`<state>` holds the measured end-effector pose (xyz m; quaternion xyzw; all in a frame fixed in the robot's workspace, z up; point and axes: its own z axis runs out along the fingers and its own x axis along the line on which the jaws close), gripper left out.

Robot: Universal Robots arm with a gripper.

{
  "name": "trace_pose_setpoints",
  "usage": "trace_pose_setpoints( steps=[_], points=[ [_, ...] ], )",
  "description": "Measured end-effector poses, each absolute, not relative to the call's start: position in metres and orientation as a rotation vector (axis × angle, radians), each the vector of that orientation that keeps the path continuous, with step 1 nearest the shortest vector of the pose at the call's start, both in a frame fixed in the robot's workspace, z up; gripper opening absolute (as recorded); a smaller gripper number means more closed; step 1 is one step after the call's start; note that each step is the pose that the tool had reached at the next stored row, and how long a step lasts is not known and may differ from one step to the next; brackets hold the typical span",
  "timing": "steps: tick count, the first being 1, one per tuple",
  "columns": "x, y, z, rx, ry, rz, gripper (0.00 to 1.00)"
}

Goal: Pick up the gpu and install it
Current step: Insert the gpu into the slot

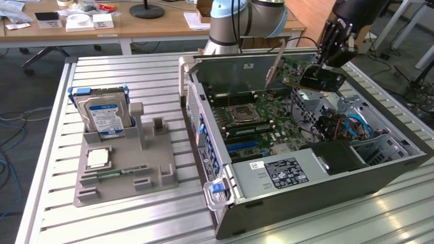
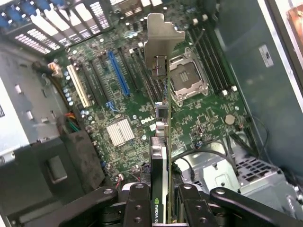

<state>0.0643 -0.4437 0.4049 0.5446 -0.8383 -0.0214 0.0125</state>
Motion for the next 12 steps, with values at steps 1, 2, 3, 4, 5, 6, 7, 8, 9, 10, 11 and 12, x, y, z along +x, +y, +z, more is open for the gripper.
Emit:
trace_pose_setpoints(
  steps=[1, 2, 3, 4, 5, 6, 7, 8, 9, 10, 11, 12],
  points=[
    [0.0643, -0.4436, 0.4049, 1.717, -2.601, -0.068, 0.27],
    [0.0643, -0.4436, 0.4049, 1.736, -2.588, -0.068, 0.27],
    [0.0643, -0.4436, 0.4048, 1.755, -2.576, -0.069, 0.27],
    [0.0643, -0.4436, 0.4048, 1.774, -2.564, -0.070, 0.27],
    [0.0643, -0.4436, 0.4048, 1.795, -2.550, -0.071, 0.27],
    [0.0643, -0.4436, 0.4048, 1.814, -2.537, -0.071, 0.27],
    [0.0643, -0.4436, 0.4048, 1.832, -2.524, -0.072, 0.27],
    [0.0643, -0.4436, 0.4047, 1.851, -2.511, -0.073, 0.27],
    [0.0643, -0.4436, 0.4048, 1.869, -2.498, -0.073, 0.27],
    [0.0643, -0.4436, 0.4048, 1.887, -2.486, -0.074, 0.27],
    [0.0643, -0.4436, 0.4048, 1.906, -2.472, -0.075, 0.27],
    [0.0643, -0.4436, 0.4047, 1.923, -2.460, -0.076, 0.27]
  ],
)
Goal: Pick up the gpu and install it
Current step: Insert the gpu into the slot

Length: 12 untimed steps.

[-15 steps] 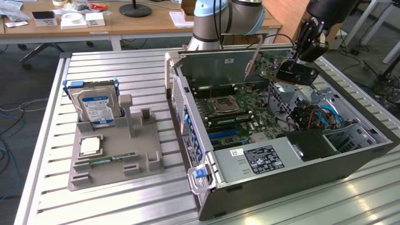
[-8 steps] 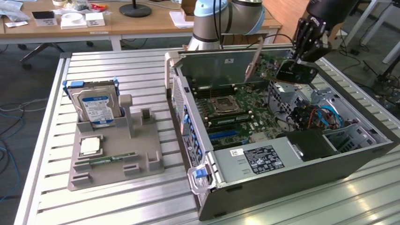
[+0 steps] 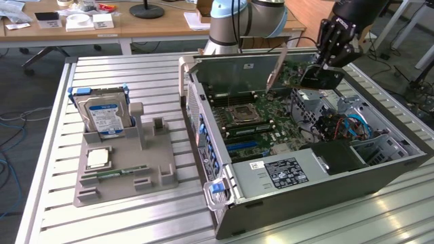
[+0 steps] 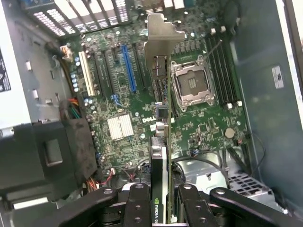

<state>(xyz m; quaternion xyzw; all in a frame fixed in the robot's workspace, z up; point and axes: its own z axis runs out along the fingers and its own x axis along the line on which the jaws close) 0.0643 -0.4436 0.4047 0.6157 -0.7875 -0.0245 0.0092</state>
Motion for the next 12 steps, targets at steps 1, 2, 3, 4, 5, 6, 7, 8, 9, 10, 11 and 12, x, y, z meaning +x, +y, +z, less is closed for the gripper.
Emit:
trace_pose_setpoints(
  steps=[1, 2, 3, 4, 5, 6, 7, 8, 9, 10, 11, 12],
  points=[
    [0.0643, -0.4436, 0.4047, 1.941, -2.447, -0.077, 0.27],
    [0.0643, -0.4436, 0.4047, 1.958, -2.434, -0.078, 0.27],
    [0.0643, -0.4436, 0.4048, 1.975, -2.422, -0.079, 0.27],
    [0.0644, -0.4437, 0.4048, 1.991, -2.410, -0.080, 0.27],
    [0.0644, -0.4436, 0.4048, 2.007, -2.398, -0.081, 0.27],
    [0.0644, -0.4436, 0.4047, 2.022, -2.389, -0.081, 0.27],
    [0.0643, -0.4437, 0.4047, 2.036, -2.383, -0.081, 0.27],
    [0.0644, -0.4436, 0.4046, 2.064, -2.369, -0.081, 0.27],
    [0.0643, -0.4436, 0.4046, 2.080, -2.361, -0.081, 0.27],
    [0.0643, -0.4436, 0.4046, 2.094, -2.355, -0.080, 0.27],
    [0.0643, -0.4436, 0.4045, 2.109, -2.348, -0.080, 0.27],
    [0.0643, -0.4436, 0.4045, 2.123, -2.341, -0.080, 0.27]
  ],
)
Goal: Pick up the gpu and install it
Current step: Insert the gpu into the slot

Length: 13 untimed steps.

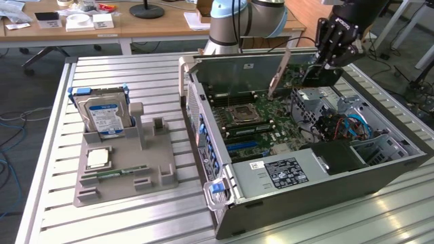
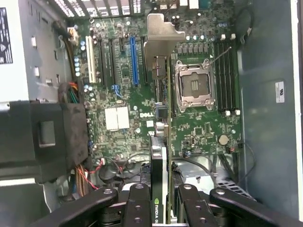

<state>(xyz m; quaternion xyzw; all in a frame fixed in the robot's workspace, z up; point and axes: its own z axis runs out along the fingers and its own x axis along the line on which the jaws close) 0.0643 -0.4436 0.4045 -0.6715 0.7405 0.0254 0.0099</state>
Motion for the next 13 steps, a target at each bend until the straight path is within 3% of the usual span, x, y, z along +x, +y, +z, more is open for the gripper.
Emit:
trace_pose_setpoints(
  steps=[13],
  points=[
    [0.0633, -0.4437, 0.4043, -2.133, 2.224, 0.060, 0.27]
  ],
)
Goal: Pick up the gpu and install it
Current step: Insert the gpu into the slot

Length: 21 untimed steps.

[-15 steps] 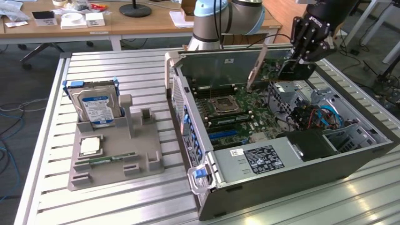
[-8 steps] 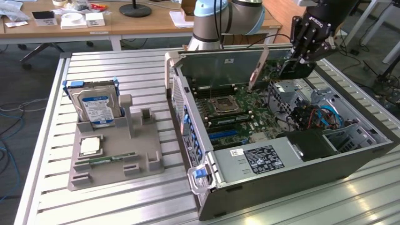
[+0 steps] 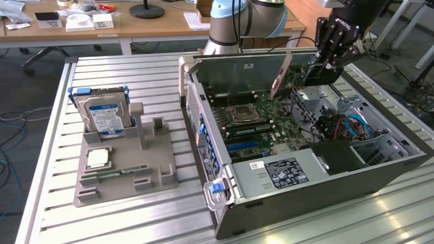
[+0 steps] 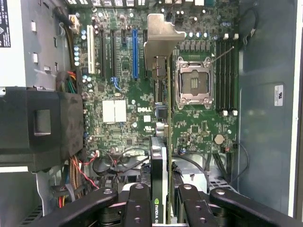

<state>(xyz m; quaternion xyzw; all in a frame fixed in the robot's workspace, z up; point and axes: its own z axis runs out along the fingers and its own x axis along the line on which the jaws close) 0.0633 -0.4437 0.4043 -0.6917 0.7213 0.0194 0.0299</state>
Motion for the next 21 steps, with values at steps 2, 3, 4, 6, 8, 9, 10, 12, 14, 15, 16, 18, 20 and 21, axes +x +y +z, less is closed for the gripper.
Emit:
trace_pose_setpoints(
  steps=[2, 3, 4, 6, 8, 9, 10, 12, 14, 15, 16, 18, 20, 21],
  points=[
    [0.0624, -0.4436, 0.4041, -2.122, 2.212, 0.047, 0.27],
    [0.0624, -0.4436, 0.4041, -2.122, 2.211, 0.045, 0.27],
    [0.0623, -0.4437, 0.4041, -2.122, 2.211, 0.045, 0.27],
    [0.0610, -0.4436, 0.4038, -2.120, 2.212, 0.045, 0.27],
    [0.0601, -0.4437, 0.4036, -2.113, 2.220, 0.044, 0.27],
    [0.0600, -0.4437, 0.4035, -2.109, 2.223, 0.044, 0.27],
    [0.0600, -0.4437, 0.4035, -2.106, 2.226, 0.044, 0.27],
    [0.0599, -0.4436, 0.4035, -2.106, 2.226, 0.044, 0.27],
    [0.0599, -0.4436, 0.4035, -2.106, 2.226, 0.044, 0.27],
    [0.0599, -0.4436, 0.4035, -2.106, 2.226, 0.044, 0.27],
    [0.0599, -0.4436, 0.4035, -2.106, 2.226, 0.044, 0.27],
    [0.0588, -0.4436, 0.4035, -2.105, 2.227, 0.044, 0.27],
    [0.0574, -0.4436, 0.4034, -2.101, 2.230, 0.044, 0.27],
    [0.0568, -0.4436, 0.4034, -2.098, 2.234, 0.044, 0.27]
  ],
)
